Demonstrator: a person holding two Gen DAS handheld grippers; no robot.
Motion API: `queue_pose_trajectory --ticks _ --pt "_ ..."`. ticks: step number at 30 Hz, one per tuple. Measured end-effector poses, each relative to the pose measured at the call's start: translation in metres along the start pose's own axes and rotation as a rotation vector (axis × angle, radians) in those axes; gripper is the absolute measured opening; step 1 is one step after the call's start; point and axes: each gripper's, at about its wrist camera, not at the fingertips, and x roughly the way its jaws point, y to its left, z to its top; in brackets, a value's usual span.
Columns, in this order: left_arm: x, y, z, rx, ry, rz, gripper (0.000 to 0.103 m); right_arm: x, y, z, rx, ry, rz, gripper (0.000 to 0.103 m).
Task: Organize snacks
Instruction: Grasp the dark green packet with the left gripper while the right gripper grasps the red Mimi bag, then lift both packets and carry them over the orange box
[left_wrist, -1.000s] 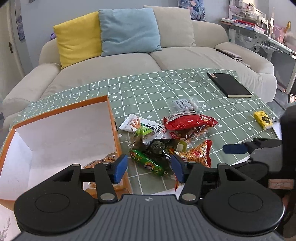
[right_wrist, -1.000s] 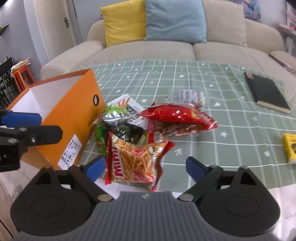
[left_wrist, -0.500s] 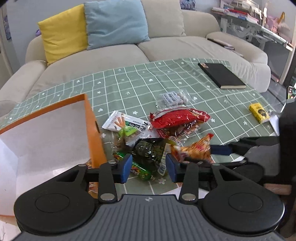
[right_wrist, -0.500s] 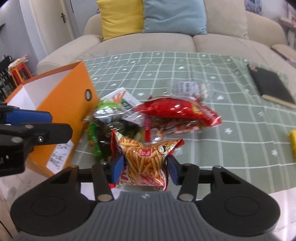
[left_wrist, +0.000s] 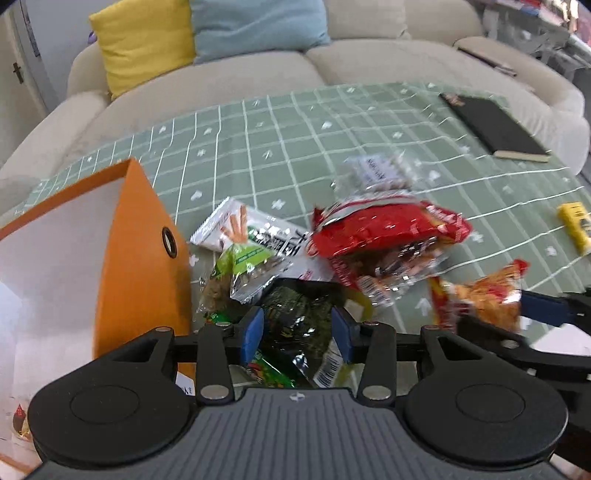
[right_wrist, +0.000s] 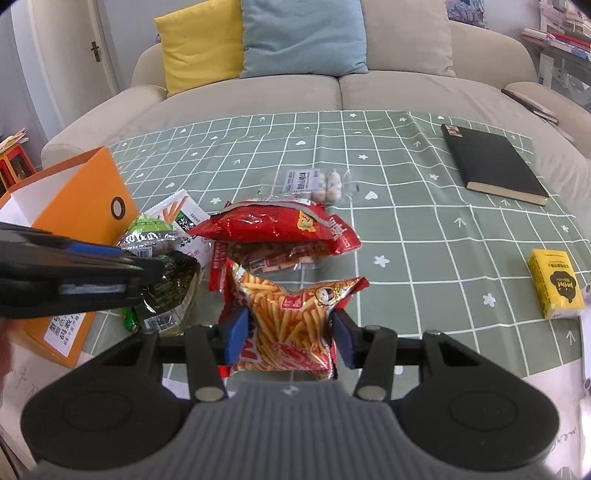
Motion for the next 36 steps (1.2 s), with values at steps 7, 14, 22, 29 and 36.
queue_pose_trajectory --ticks 7,14,22,29,36 --pt "0.024 0.007 -0.002 -0.032 0.042 0.014 0.057 0.002 -0.002 0.0 0.002 -0.014 0.008 0.048" --pt "0.034 0.002 0.002 0.002 0.017 -0.014 0.057 0.005 -0.003 0.0 -0.001 -0.013 0.026 0.05" --pt "0.037 0.003 0.002 0.004 -0.008 -0.039 0.055 0.007 -0.003 -0.002 0.0 -0.011 0.025 0.051" --pt "0.026 0.001 -0.007 -0.031 -0.022 -0.085 0.047 0.006 -0.001 -0.003 -0.007 -0.007 0.023 0.05" --pt "0.008 -0.008 -0.017 -0.048 -0.046 -0.107 0.046 0.002 -0.002 -0.003 0.001 0.007 0.008 0.045"
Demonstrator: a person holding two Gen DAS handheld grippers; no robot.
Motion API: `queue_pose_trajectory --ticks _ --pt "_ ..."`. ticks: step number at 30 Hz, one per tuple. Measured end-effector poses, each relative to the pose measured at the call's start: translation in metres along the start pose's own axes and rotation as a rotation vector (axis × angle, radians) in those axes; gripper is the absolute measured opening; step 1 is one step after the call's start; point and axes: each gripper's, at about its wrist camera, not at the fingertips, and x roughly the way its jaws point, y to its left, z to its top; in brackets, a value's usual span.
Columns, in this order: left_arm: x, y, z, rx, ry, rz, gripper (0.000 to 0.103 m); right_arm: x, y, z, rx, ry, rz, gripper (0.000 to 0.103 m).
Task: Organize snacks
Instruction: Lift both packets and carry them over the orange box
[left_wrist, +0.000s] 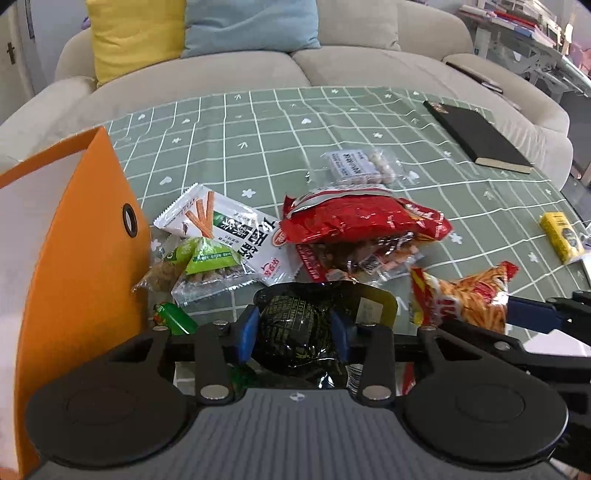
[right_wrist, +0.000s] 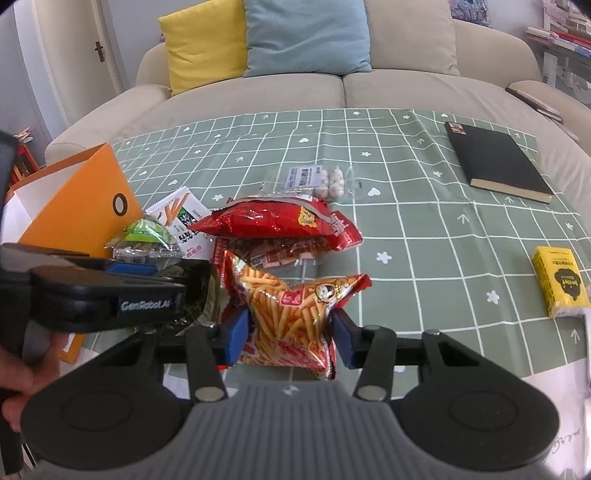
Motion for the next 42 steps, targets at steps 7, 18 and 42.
queue_pose_trajectory --ticks 7,18,42 --pt "-0.029 0.0 -0.002 -0.015 -0.065 0.001 0.046 -0.012 0.003 0.0 -0.002 -0.008 -0.006 0.045" --pt "-0.079 0.013 0.0 -0.074 -0.18 -0.003 0.046 -0.043 0.023 0.003 -0.04 -0.055 0.019 0.043" --pt "-0.16 0.117 0.007 -0.251 -0.34 0.096 0.046 -0.088 0.126 0.05 -0.19 -0.201 0.145 0.042"
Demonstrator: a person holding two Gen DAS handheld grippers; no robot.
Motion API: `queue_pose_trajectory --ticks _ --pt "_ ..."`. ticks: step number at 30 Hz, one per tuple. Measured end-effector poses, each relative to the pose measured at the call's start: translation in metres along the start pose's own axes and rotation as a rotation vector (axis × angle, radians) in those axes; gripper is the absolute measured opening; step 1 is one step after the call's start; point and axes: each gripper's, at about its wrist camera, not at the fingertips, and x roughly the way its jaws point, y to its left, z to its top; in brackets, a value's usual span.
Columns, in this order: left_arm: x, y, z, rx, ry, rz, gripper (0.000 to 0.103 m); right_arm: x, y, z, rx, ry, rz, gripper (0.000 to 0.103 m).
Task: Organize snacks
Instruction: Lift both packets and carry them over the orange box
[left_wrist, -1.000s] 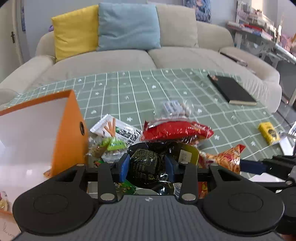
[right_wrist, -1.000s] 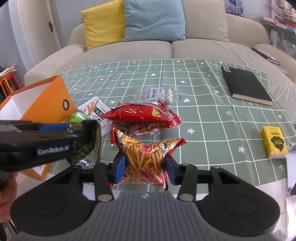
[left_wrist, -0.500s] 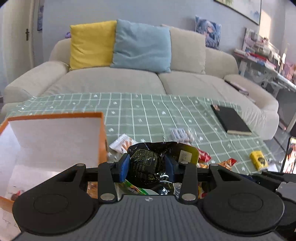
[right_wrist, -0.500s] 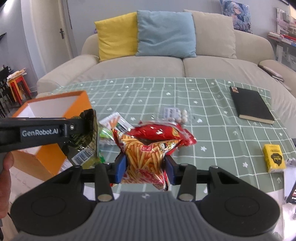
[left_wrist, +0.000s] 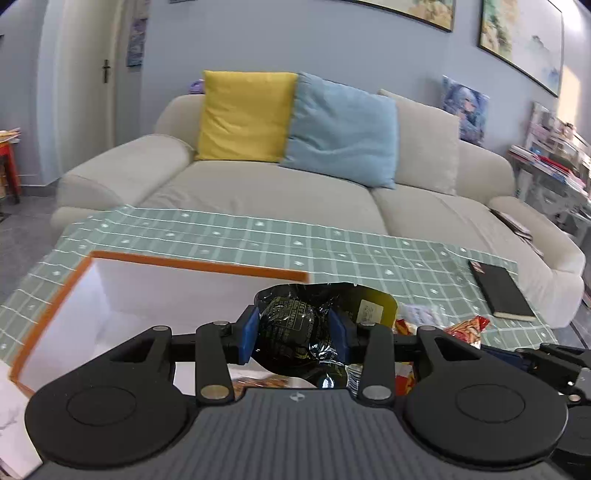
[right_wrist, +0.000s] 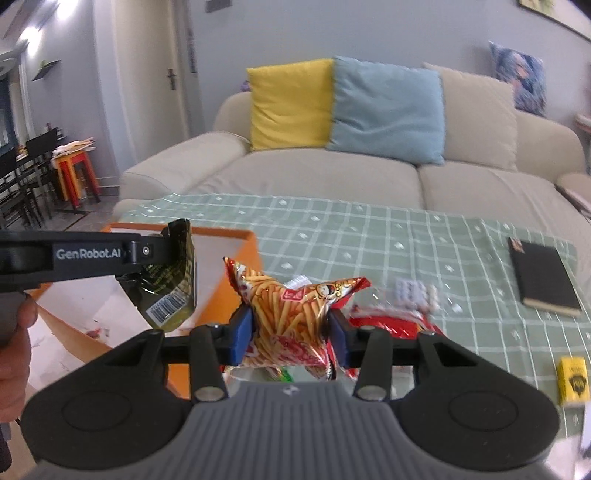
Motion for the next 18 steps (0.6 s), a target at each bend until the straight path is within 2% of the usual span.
queue_pose_trajectory --ticks 9,18 --pt "0.003 0.055 0.011 -0.054 0.057 0.123 0.046 0.027 0.049 0.025 -0.102 0.001 0.08 0.042" --pt "0.02 0.097 0.012 -0.061 0.128 0.223 0.046 0.075 0.093 0.046 -0.229 0.039 0.111 0.042"
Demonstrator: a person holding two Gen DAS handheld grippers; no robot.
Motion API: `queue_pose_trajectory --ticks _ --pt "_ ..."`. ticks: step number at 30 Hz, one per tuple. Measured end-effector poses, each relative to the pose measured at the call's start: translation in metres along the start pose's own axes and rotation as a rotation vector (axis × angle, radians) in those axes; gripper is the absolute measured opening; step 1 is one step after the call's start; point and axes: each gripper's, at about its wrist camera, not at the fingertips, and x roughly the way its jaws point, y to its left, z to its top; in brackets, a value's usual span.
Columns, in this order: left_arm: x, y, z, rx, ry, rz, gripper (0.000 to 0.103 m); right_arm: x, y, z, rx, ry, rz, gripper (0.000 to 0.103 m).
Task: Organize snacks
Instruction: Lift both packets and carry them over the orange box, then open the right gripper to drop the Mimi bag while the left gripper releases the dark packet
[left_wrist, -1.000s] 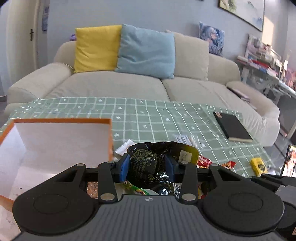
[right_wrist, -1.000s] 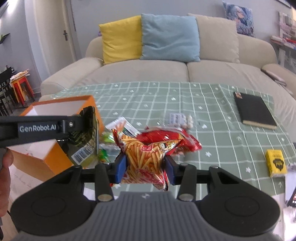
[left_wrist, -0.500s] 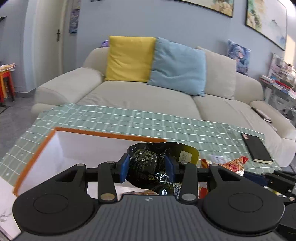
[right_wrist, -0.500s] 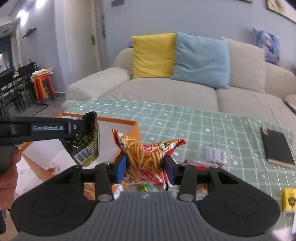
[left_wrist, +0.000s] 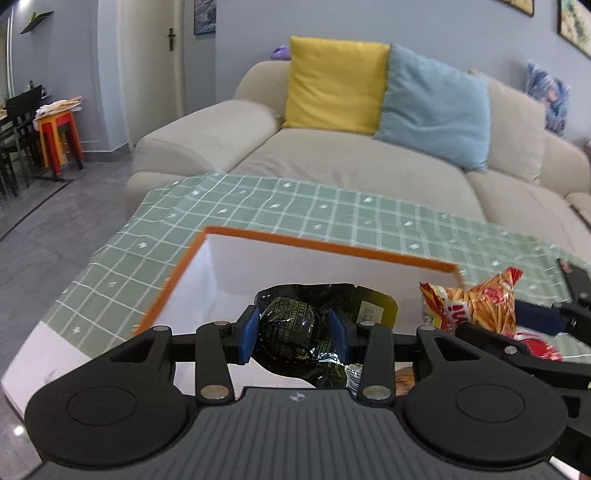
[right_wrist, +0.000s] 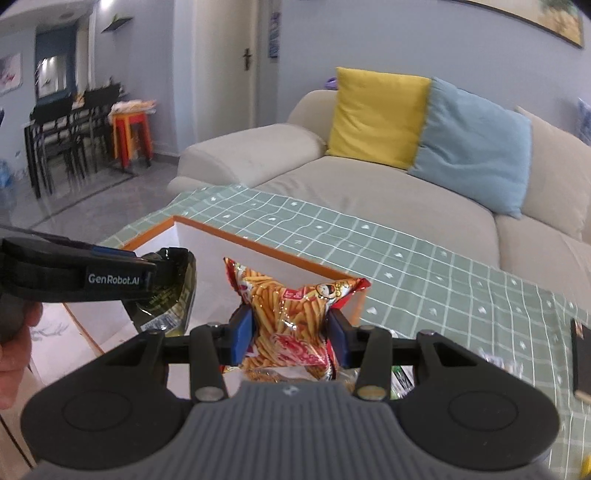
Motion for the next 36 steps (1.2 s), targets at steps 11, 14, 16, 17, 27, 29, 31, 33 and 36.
queue_pose_trajectory --ticks 11,14,16,17,27,29,31,33,36 --pt "0.057 0.019 0.005 0.028 0.13 0.013 0.041 0.073 0.037 0.013 -0.229 0.11 -0.01 0.042" --pt "0.072 0.018 0.004 0.044 0.18 0.011 0.041 0.088 0.042 0.01 -0.293 0.14 -0.021 0.042" --pt "0.079 0.017 0.002 0.056 0.194 0.012 0.041 0.096 0.043 0.008 -0.311 0.164 -0.02 0.042" --pt "0.081 0.017 0.001 0.058 0.201 0.009 0.041 0.101 0.042 0.007 -0.312 0.179 -0.02 0.042" --pt "0.1 0.006 -0.008 0.091 0.263 0.001 0.041 0.122 0.034 -0.006 -0.309 0.266 -0.048 0.044" --pt "0.103 0.005 -0.009 0.097 0.273 0.006 0.041 0.123 0.033 -0.008 -0.306 0.272 -0.051 0.045" --pt "0.103 0.003 -0.009 0.105 0.277 0.011 0.041 0.121 0.033 -0.009 -0.302 0.276 -0.051 0.045" --pt "0.106 0.002 -0.008 0.112 0.297 0.012 0.041 0.121 0.033 -0.01 -0.31 0.276 -0.058 0.048" --pt "0.107 0.003 -0.009 0.113 0.31 0.026 0.042 0.12 0.033 -0.01 -0.316 0.275 -0.055 0.052"
